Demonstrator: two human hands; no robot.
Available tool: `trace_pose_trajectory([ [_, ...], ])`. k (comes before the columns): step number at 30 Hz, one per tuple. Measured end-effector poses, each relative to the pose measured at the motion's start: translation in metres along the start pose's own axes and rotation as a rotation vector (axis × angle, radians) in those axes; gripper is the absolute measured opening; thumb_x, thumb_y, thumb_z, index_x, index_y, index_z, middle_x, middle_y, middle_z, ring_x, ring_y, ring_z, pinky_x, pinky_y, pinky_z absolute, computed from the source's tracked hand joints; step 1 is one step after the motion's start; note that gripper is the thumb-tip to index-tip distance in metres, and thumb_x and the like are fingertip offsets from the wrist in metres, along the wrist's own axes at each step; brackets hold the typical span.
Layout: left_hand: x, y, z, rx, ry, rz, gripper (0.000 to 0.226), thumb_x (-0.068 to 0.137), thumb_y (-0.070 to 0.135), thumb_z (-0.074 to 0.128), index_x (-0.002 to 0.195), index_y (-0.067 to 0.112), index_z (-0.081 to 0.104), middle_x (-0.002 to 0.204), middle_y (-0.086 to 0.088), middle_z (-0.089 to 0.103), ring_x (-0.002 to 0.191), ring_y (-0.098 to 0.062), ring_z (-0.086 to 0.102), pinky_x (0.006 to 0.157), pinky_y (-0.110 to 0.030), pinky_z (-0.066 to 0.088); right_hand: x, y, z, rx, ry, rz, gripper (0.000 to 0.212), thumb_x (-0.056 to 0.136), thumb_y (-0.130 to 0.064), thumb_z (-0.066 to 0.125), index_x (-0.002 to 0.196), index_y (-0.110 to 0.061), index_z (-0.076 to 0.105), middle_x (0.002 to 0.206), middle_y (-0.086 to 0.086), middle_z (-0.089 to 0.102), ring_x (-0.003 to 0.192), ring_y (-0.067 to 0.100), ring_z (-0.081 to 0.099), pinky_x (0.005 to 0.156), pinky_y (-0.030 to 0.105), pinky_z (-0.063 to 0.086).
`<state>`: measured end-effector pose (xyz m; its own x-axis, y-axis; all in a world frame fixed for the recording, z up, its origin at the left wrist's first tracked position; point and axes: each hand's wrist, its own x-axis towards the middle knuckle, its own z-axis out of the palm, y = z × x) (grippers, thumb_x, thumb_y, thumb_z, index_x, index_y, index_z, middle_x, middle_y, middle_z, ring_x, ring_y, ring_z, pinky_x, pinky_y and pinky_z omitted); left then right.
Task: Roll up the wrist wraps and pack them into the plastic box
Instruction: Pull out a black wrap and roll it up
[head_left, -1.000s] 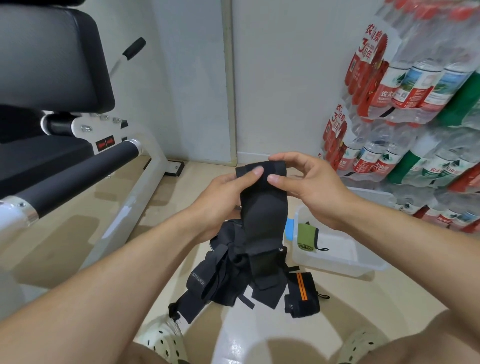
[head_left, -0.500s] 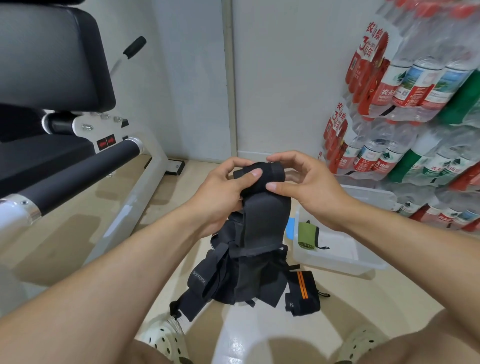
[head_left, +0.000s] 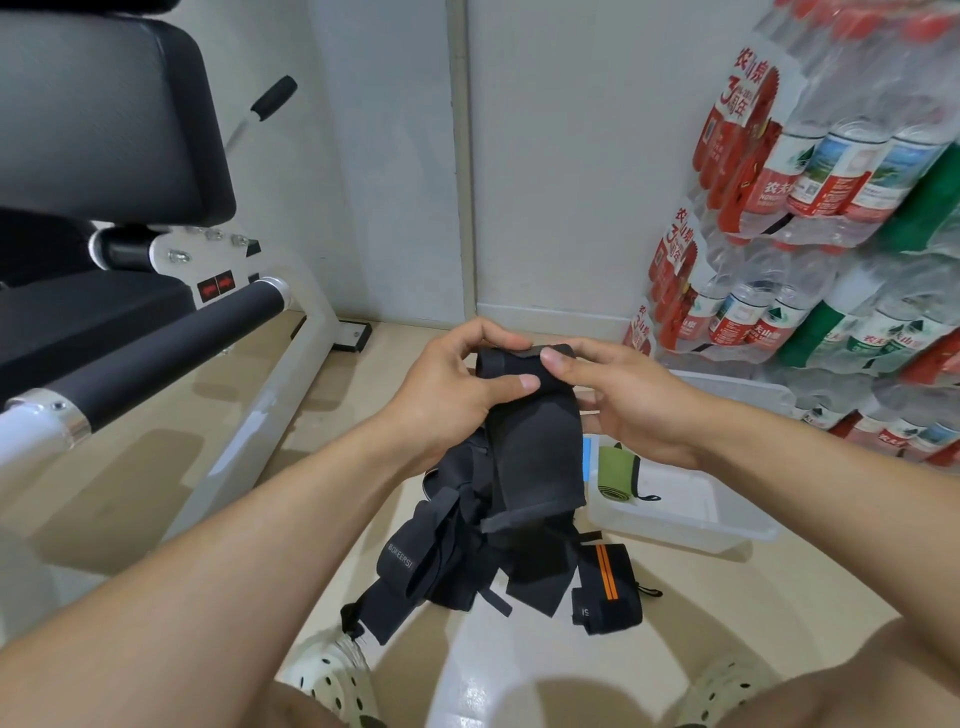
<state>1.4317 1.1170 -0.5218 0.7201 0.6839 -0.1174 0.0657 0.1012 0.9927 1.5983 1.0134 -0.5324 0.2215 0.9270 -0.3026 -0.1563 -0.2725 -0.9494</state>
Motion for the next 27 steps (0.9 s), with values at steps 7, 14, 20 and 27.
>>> trace_pose_trajectory([
  [7, 0.0008, 0.0032, -0.0019, -0.021, 0.060, -0.028, 0.045, 0.076, 0.007, 0.086, 0.116, 0.018, 0.067, 0.112, 0.003, 0.071, 0.091, -0.017, 0.075, 0.071, -0.030, 0.059, 0.0006, -0.0029, 0.0042, 0.033, 0.033, -0.078, 0.029, 0.096, -0.016, 0.066, 0.125, -0.016, 0.065, 0.113, 0.007, 0.077, 0.106, 0.024, 0.074, 0.090, 0.035, 0.061],
  [14, 0.0008, 0.0042, -0.0043, -0.170, 0.017, -0.255, 0.040, 0.090, 0.027, 0.075, 0.123, 0.010, 0.063, 0.111, -0.009, 0.075, 0.088, -0.022, 0.075, 0.072, -0.035, 0.059, 0.0032, -0.0029, 0.0050, -0.015, 0.108, -0.162, 0.037, 0.092, -0.010, 0.072, 0.128, -0.017, 0.064, 0.124, 0.001, 0.071, 0.110, 0.018, 0.071, 0.086, 0.037, 0.062],
  [20, 0.0010, 0.0039, -0.0059, -0.183, 0.036, -0.213, 0.033, 0.088, 0.009, 0.076, 0.118, 0.005, 0.065, 0.106, -0.013, 0.075, 0.081, -0.023, 0.076, 0.069, -0.033, 0.060, 0.0023, 0.0001, 0.0048, -0.068, 0.106, -0.204, 0.040, 0.087, -0.005, 0.076, 0.123, -0.022, 0.066, 0.123, -0.004, 0.071, 0.112, 0.019, 0.070, 0.085, 0.045, 0.063],
  [27, -0.0006, 0.0043, -0.0045, -0.071, 0.002, -0.089, 0.040, 0.081, -0.007, 0.077, 0.115, 0.012, 0.066, 0.114, -0.011, 0.069, 0.084, -0.021, 0.075, 0.067, -0.030, 0.060, 0.0020, -0.0034, 0.0025, 0.021, 0.039, -0.051, 0.054, 0.085, -0.045, 0.067, 0.134, -0.025, 0.061, 0.122, 0.001, 0.074, 0.109, 0.020, 0.071, 0.101, 0.045, 0.055],
])
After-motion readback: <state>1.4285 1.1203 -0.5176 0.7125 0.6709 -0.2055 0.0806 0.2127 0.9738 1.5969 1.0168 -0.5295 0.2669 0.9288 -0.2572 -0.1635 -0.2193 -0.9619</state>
